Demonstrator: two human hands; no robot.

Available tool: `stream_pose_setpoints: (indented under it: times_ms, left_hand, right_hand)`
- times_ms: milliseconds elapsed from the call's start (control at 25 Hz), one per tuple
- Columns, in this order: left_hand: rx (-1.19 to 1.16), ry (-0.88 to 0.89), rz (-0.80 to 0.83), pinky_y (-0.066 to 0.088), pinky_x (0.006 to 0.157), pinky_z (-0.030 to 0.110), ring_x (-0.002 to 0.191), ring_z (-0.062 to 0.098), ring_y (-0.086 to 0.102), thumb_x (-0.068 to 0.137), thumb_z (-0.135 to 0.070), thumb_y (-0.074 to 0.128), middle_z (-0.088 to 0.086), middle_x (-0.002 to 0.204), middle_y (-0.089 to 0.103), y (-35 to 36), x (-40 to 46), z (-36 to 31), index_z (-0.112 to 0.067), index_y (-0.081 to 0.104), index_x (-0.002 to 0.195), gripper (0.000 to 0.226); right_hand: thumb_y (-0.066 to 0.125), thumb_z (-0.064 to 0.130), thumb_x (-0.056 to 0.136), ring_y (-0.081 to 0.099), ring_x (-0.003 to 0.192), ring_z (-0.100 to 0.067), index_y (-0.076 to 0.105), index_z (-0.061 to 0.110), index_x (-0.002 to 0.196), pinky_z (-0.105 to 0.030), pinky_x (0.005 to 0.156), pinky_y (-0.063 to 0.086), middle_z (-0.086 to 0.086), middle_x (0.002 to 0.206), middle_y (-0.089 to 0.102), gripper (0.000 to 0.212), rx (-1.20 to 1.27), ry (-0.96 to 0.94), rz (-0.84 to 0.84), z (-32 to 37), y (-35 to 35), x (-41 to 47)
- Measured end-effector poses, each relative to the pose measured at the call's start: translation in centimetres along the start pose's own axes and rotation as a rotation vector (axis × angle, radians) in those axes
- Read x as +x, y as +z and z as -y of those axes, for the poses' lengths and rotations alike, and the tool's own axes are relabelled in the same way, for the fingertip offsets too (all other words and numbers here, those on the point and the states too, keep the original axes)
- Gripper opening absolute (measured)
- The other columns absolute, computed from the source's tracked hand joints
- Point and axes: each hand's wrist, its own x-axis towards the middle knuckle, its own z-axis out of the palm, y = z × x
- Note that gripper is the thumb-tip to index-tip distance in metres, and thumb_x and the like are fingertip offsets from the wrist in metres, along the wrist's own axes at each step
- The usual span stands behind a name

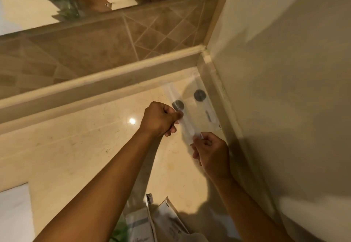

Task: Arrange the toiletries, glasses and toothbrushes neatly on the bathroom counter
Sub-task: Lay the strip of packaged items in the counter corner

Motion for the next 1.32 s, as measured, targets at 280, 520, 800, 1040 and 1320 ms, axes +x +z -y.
stream_pose_setpoints:
  times_ms: [280,520,800,1040,1320]
  left_hand:
    - [0.546,0.399,-0.361,0.049,0.060,0.033,0.073,0.016,0.062,0.088,-0.038,0.071,-0.007,0.074,0.066,-0.1,-0.1,1.4,-0.021,0.065,0.074,0.023]
    - [0.994,0.621,-0.145,0.011,0.128,0.047,0.157,0.030,0.008,0.091,-0.066,0.055,0.008,0.170,0.012,-0.2,1.2,2.6,-0.032,0.022,0.159,0.083]
    - [1.095,0.611,-0.142,0.001,0.127,0.044,0.158,0.030,0.002,0.089,-0.078,0.040,0.009,0.170,0.006,-0.5,3.0,2.9,-0.030,0.020,0.159,0.087]
    - [1.096,0.604,-0.161,0.002,0.128,0.046,0.158,0.030,0.000,0.091,-0.077,0.038,0.007,0.171,0.005,-0.2,3.5,2.6,-0.030,0.019,0.159,0.085]
    - [1.100,0.597,-0.195,-0.001,0.127,0.047,0.158,0.030,-0.002,0.090,-0.081,0.032,0.005,0.171,0.003,0.4,3.8,2.8,-0.031,0.016,0.160,0.087]
  right_hand:
    - [0.064,0.040,0.095,0.066,0.068,0.000,0.069,0.027,0.104,-0.022,0.070,0.062,0.015,0.077,0.068,0.016,-0.481,-0.109,-0.071,0.6,-0.7,-0.3]
    - [0.069,0.027,0.093,0.067,0.099,-0.016,0.064,0.019,0.130,-0.031,0.085,0.062,-0.005,0.117,0.065,0.038,-0.597,-0.379,-0.111,1.6,1.8,-0.3]
    - [0.074,0.032,0.089,0.067,0.096,-0.016,0.065,0.020,0.129,-0.033,0.086,0.062,-0.004,0.117,0.064,0.043,-0.553,-0.319,-0.142,1.6,3.3,0.3]
    - [0.075,0.027,0.090,0.067,0.095,-0.017,0.067,0.017,0.127,-0.035,0.084,0.063,-0.005,0.116,0.065,0.040,-0.536,-0.309,-0.159,1.9,3.4,1.0]
    - [0.074,0.027,0.089,0.068,0.102,-0.020,0.067,0.014,0.127,-0.039,0.091,0.060,-0.009,0.121,0.065,0.041,-0.536,-0.272,-0.182,2.2,3.3,1.5]
